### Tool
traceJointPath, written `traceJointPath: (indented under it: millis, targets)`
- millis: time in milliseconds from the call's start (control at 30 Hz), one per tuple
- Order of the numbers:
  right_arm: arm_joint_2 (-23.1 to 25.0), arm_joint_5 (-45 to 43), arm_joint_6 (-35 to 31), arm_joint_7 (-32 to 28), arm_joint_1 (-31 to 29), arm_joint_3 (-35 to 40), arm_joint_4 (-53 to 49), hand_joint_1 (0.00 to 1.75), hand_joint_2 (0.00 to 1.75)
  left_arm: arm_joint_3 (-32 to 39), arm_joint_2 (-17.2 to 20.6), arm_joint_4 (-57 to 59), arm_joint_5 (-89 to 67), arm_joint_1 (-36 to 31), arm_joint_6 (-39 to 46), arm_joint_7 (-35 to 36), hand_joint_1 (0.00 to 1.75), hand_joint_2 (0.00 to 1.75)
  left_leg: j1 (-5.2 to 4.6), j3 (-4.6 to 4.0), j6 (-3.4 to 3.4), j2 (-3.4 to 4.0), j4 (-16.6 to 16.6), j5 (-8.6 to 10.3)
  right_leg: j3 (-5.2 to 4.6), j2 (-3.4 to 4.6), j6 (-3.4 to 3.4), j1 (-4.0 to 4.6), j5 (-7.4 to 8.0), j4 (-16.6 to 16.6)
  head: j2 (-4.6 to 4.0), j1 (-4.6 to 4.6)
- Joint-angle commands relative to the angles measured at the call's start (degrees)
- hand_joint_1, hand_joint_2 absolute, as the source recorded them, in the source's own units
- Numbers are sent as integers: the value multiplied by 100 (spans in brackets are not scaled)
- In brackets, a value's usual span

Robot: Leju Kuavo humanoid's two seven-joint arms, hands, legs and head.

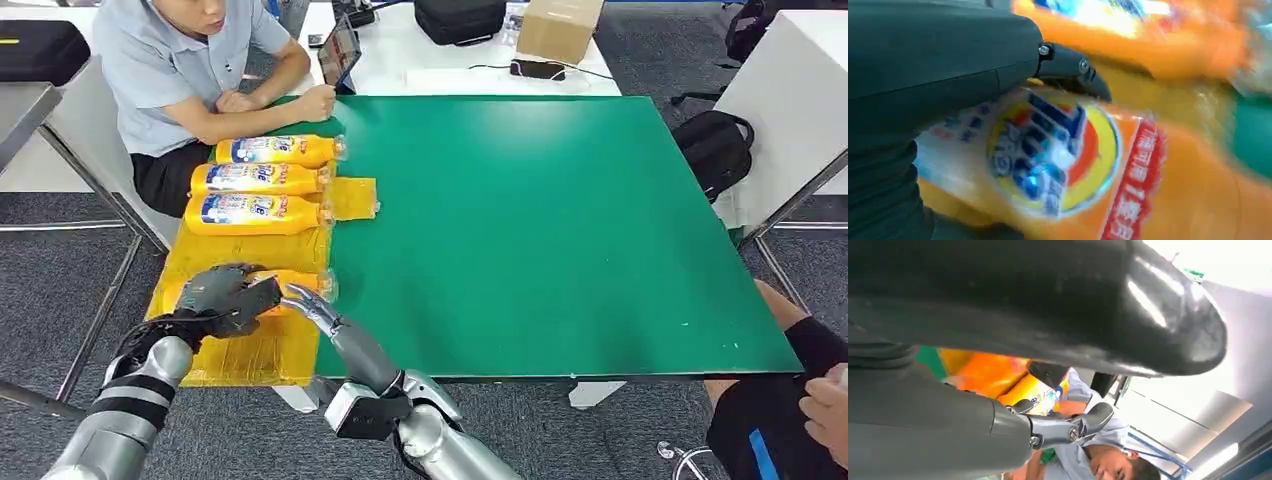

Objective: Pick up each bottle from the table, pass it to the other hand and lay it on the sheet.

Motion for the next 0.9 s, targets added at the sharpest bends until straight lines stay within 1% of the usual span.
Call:
traceJointPath:
  millis: [33,67,100,133,233,267,300,333,367,400,433,467,500,533,567,633,700,733,767,800,833,867,900]
  targets:
    - [10,-120,11,-193,310,298,212,0,0,152,-186,-571,1434,679,-739,-157,0,175,-2,33,11,12,-24,-4,30,3,-16,2,0,-23,0,2]
    - [-3,-148,27,-193,306,346,186,0,0,128,-144,-840,1742,846,-883,-230,0,175,-4,33,9,10,-21,-3,31,1,-14,-1,-2,-20,0,7]
    - [-3,-148,27,-193,306,346,186,0,0,128,-144,-840,1742,846,-883,-230,0,175,-4,36,10,17,-23,-5,32,7,-17,0,-1,-21,0,2]
    - [-25,-170,8,-193,299,409,133,0,0,65,-25,-1146,1940,1027,-963,-236,0,175,-4,28,7,16,-15,-5,24,9,-11,-1,-1,-14,0,2]
    - [-49,-213,-28,-193,271,431,136,0,0,-37,222,-1491,2152,1218,-1029,-238,0,175,0,47,15,30,-31,-10,39,17,-25,6,-1,-33,0,0]
    - [-57,-225,-47,-193,269,423,136,0,0,-41,210,-1560,2261,1242,-986,-208,0,175,-3,30,10,25,-17,-9,24,17,-14,1,-1,-17,0,2]
    - [-65,-230,-73,-193,272,407,133,0,0,-23,152,-1596,2317,1241,-901,-206,0,175,0,32,10,29,-15,-10,25,20,-14,4,-1,-18,0,4]
    - [-73,-235,-77,-193,270,385,140,0,0,47,-34,-1644,2453,1221,-776,-233,0,175,-2,30,10,23,-15,-9,24,14,-13,3,-2,-17,0,2]
    - [-76,-234,-91,-193,290,354,126,0,0,207,-316,-1743,2675,1217,-562,-267,0,175,-1,32,14,24,-19,-9,28,11,-19,5,-2,-21,0,4]
    - [-76,-234,-91,-193,290,354,126,0,0,207,-316,-1743,2675,1217,-562,-267,0,175,1,18,8,10,-10,-5,16,2,-11,4,-2,-12,0,2]
    - [-84,-207,-115,-193,313,353,86,0,0,262,-563,-1877,2755,1193,-375,-234,0,175,-1,17,10,-2,-11,-3,16,-12,-12,2,-5,-13,0,2]
    - [-88,-199,-136,-193,349,331,10,0,0,462,-922,-2019,2949,1121,-107,-331,0,175,1,28,19,-2,-21,-4,29,-20,-25,8,-5,-25,0,2]
    - [-83,-180,-171,-193,365,305,-2,0,0,723,-1313,-2163,3128,1017,246,-279,0,175,1,8,12,-18,-6,-2,13,-32,-10,5,-8,-13,0,2]
    - [-88,-119,-274,-193,402,283,-88,0,0,861,-1587,-2357,3227,953,457,-149,0,175,2,0,15,-30,-3,0,12,-46,-12,7,-10,-12,0,2]
    - [-84,-98,-353,-193,445,244,-180,0,0,1130,-1946,-2636,3500,840,701,-255,0,175,4,-10,11,-28,3,1,-3,-41,-7,7,-8,-7,0,0]
    - [-60,-21,-377,-193,423,222,-140,0,0,1333,-2138,-2977,3731,752,802,-213,0,175,5,-25,20,-47,12,-1,-9,-63,-10,10,-14,-4,0,2]
    - [-101,47,-471,-193,468,254,-342,0,0,1548,-2277,-3169,4114,753,741,-292,0,175,6,-31,21,-33,10,1,-16,-44,-11,10,-10,-5,0,2]
    - [-185,36,-615,-193,542,319,-660,0,0,1710,-2352,-3327,4326,807,693,-330,0,175,2,-35,16,-16,7,1,-22,-25,-4,6,-3,-5,0,4]
    - [-251,-34,-716,-193,592,373,-952,0,0,1788,-2422,-3383,4465,825,665,-377,0,175,3,-24,19,-11,4,-5,-12,-23,-8,8,-5,-8,0,4]
    - [-418,-188,-989,-193,678,508,-1519,0,0,1888,-2519,-3465,4636,878,618,-377,0,175,1,-28,14,-4,5,-4,-20,-11,-4,4,-3,-4,0,2]
    - [-494,-244,-1075,-193,707,519,-1757,0,0,1898,-2546,-3499,4661,930,606,-387,0,175,-4,-29,13,-2,4,-3,-24,-10,-2,-1,-1,-3,0,0]
    - [-593,-451,-1362,-193,763,553,-2415,0,0,1940,-2597,-3512,4757,933,650,-460,0,175,-3,-26,13,-3,3,-4,-23,-13,-5,1,-3,-4,0,2]
    - [-685,-626,-1460,-193,792,498,-2848,0,0,1909,-2597,-3498,4847,921,721,-481,0,175,-3,-29,11,-4,3,-1,-28,-12,-2,0,0,-3,0,0]
